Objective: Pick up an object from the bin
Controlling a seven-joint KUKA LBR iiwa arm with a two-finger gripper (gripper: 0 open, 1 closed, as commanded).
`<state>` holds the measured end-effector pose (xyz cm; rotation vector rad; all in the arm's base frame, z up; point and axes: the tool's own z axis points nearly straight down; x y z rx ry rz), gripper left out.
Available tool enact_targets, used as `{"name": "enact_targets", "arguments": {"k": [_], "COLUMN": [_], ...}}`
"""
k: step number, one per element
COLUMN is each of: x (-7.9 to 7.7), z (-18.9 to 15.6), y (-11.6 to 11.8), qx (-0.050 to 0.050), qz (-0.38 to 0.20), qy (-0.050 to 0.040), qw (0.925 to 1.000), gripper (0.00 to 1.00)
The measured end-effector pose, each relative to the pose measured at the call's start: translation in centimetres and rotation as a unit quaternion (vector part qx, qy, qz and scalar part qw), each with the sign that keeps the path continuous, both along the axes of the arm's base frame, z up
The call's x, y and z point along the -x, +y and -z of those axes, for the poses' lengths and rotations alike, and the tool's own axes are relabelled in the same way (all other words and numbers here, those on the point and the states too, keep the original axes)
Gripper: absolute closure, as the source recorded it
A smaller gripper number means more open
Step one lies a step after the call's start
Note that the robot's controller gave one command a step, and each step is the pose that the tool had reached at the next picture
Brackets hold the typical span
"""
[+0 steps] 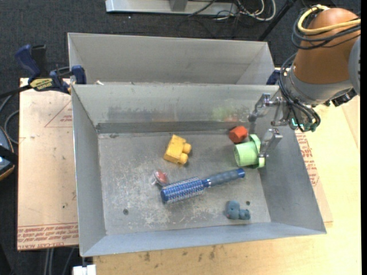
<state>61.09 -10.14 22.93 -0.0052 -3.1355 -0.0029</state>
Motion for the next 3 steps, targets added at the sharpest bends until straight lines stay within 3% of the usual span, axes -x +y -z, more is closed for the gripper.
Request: {"name": "enact_targets", "arguments": {"k": [1,2,3], "x": [3.0,6.7,2.8], "z": [15.0,15.3,15.5], "y": [0.4,5.2,3.8], "qx": [-0.001,0.004,-0.001], "qz": [-0.147,-0.213,-0.401], "qy": [-0.0015,-0.0119,-0.0047], "qw": [0.9891,0.977,0.9161], "gripper": [0.0,0.0,0.0]}}
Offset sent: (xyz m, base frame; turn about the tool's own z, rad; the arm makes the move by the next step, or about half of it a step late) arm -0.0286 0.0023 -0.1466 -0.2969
